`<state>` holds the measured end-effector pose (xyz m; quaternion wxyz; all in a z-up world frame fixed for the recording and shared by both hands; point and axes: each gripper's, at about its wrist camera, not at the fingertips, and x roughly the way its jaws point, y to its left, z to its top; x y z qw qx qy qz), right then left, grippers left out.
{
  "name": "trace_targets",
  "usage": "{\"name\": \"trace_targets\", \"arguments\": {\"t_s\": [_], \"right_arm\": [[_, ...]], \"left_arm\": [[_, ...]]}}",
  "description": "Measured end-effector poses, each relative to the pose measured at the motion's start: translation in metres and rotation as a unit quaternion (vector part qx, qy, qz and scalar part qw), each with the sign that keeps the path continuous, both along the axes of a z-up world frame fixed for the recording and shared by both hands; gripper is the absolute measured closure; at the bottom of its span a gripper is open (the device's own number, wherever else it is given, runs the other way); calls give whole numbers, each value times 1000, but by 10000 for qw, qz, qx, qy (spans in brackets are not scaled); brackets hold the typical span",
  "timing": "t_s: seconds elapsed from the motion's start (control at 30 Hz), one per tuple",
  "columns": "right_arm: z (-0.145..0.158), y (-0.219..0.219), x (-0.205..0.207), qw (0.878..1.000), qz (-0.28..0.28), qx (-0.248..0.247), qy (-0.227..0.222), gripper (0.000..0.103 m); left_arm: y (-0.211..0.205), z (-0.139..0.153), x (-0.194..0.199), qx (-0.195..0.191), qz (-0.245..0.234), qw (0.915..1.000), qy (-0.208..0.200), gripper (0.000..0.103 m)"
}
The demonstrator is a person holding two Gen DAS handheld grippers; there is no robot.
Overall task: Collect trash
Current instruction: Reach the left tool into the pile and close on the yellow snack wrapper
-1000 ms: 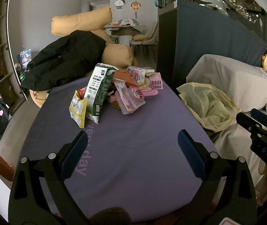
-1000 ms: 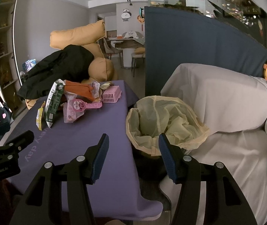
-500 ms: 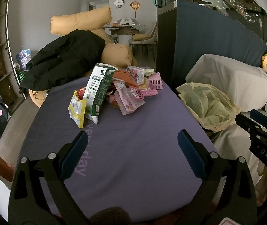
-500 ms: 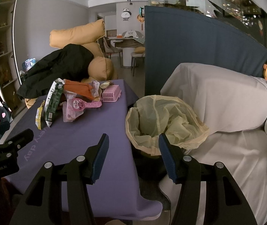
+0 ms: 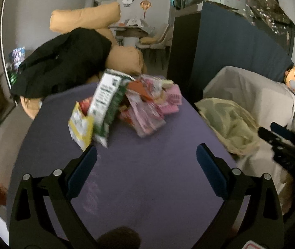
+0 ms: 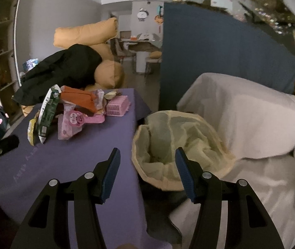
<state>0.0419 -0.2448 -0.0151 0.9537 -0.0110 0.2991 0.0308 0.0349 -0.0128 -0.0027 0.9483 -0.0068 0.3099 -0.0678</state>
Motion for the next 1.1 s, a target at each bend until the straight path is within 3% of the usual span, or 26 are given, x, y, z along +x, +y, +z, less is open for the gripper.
{"name": "trace_targets", "arguments": {"t_s": [0.17,0.3,0.4,0.5,0.7,0.87,1.1], "right_arm": [[-7,7,35,9993,281,125,205,51],[-19,26,67,9972,578,120,452,51],[-26,46,88,9958,751,-8,525,51],[-31,59,107,9942,893,-25,601,51],[-37,77,122,9882,1363,-121,684,51],[-43,87,134,9824,1668,-44,846,51],[-41,144,171,9579,2741,-129,843,51]], "left_arm": [[53,-13,44,-608,-307,9970,358,10],[86,-25,69,-500,-71,9978,431,9],[95,-26,90,-674,-357,9956,540,9],[97,-29,115,-492,-509,9963,497,10],[107,-39,154,-670,-701,9929,692,26],[128,-34,149,-956,-554,9920,617,28],[158,-48,124,-1254,89,9888,804,28]]}}
